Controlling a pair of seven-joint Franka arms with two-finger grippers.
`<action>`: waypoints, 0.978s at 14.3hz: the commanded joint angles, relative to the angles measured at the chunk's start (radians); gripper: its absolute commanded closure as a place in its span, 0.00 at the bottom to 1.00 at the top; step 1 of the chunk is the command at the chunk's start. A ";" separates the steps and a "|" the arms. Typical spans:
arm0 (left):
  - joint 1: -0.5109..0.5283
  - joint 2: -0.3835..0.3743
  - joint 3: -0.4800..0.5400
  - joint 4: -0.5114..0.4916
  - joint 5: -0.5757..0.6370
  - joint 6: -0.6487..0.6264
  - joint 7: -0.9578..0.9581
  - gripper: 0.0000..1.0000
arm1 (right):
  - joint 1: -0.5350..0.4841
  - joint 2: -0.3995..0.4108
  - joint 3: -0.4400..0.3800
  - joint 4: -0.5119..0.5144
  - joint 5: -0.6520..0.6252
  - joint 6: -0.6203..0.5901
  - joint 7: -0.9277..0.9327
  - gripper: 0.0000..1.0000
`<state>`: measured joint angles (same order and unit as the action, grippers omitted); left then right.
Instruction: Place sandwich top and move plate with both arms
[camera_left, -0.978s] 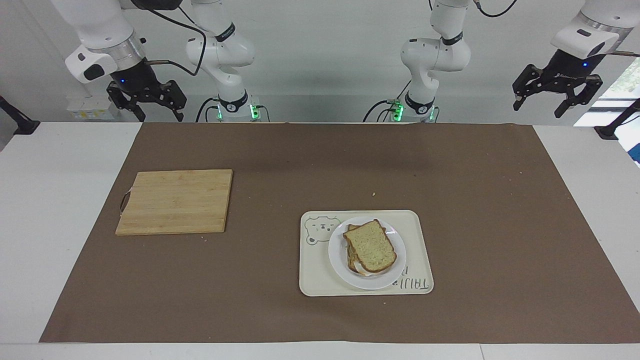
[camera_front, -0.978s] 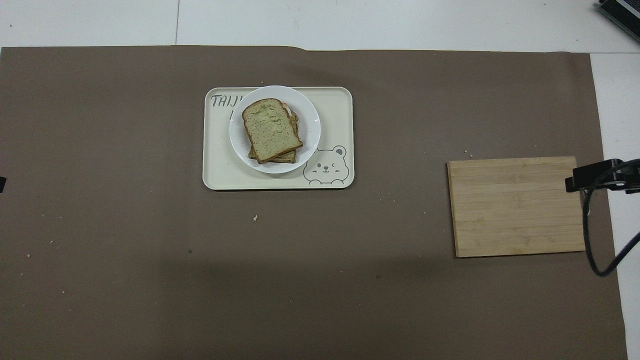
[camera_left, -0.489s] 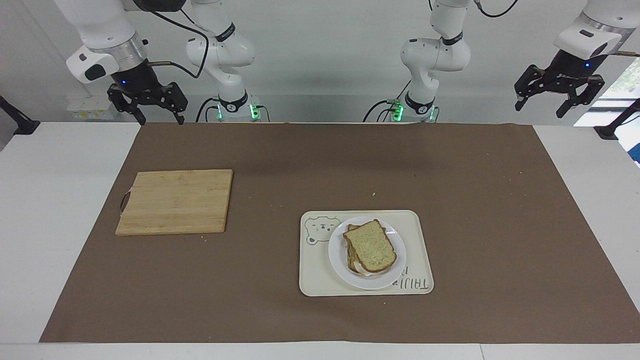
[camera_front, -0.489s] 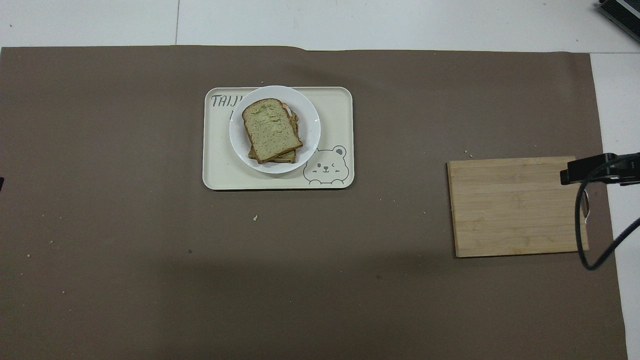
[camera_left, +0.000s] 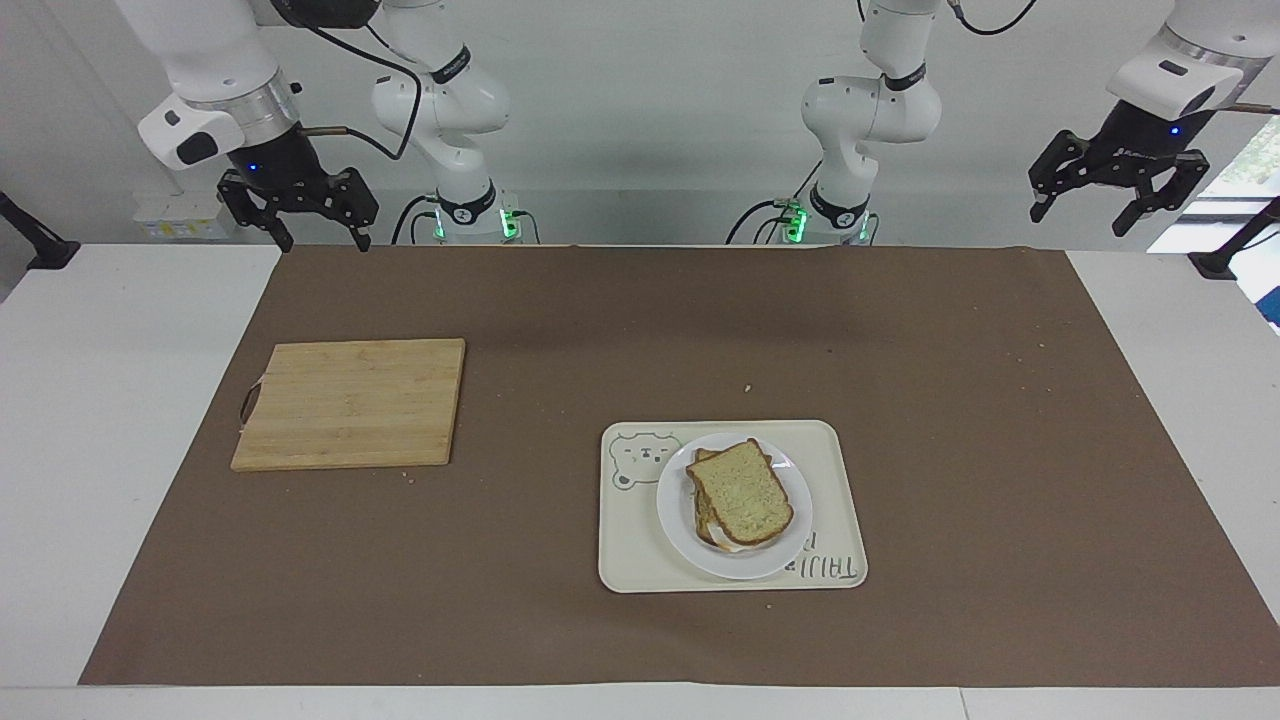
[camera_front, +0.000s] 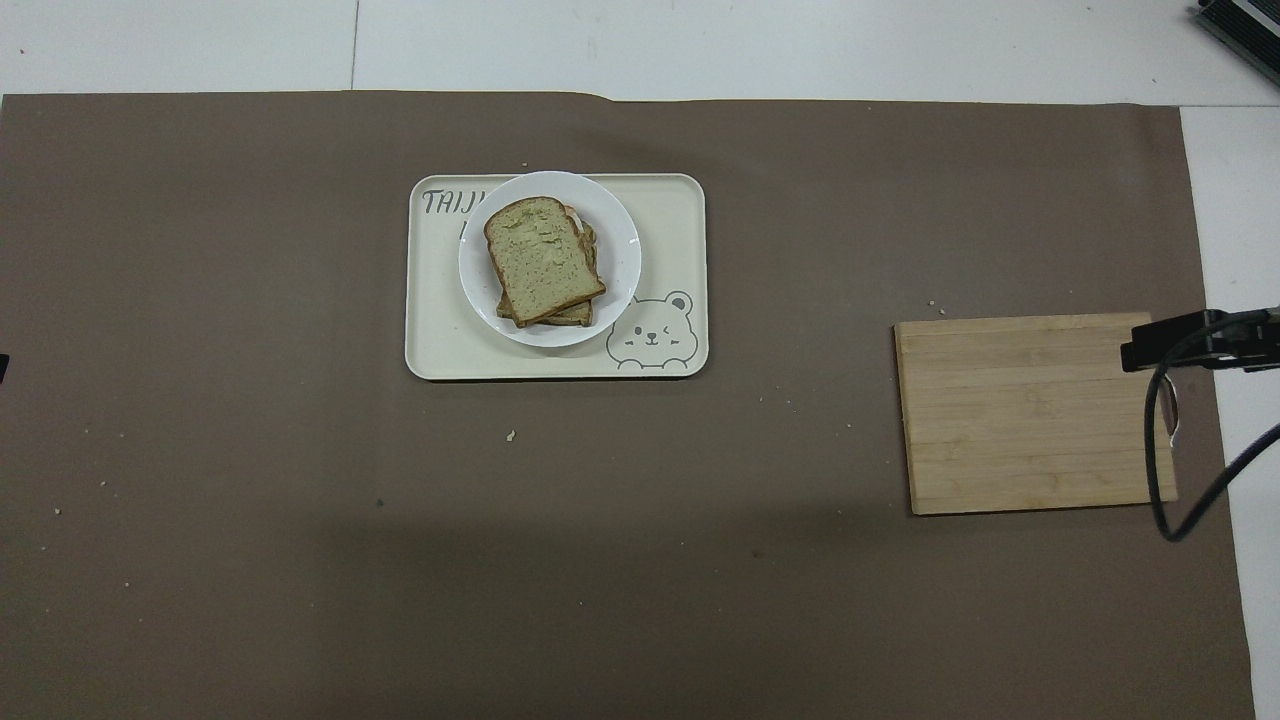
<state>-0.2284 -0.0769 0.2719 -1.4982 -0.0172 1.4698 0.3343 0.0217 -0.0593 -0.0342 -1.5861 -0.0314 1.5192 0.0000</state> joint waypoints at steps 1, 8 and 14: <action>0.004 0.000 -0.003 -0.007 0.005 0.001 -0.001 0.00 | 0.021 -0.016 0.007 0.009 -0.030 -0.043 0.005 0.00; 0.003 0.006 -0.005 -0.002 0.008 0.017 -0.001 0.00 | 0.018 -0.022 0.004 0.006 -0.024 -0.034 0.003 0.00; 0.113 -0.003 -0.151 -0.004 0.008 0.011 -0.064 0.00 | 0.015 -0.024 0.002 0.005 0.013 -0.031 0.012 0.00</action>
<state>-0.1993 -0.0682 0.2333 -1.4978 -0.0175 1.4780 0.3010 0.0454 -0.0733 -0.0350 -1.5746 -0.0376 1.4845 0.0000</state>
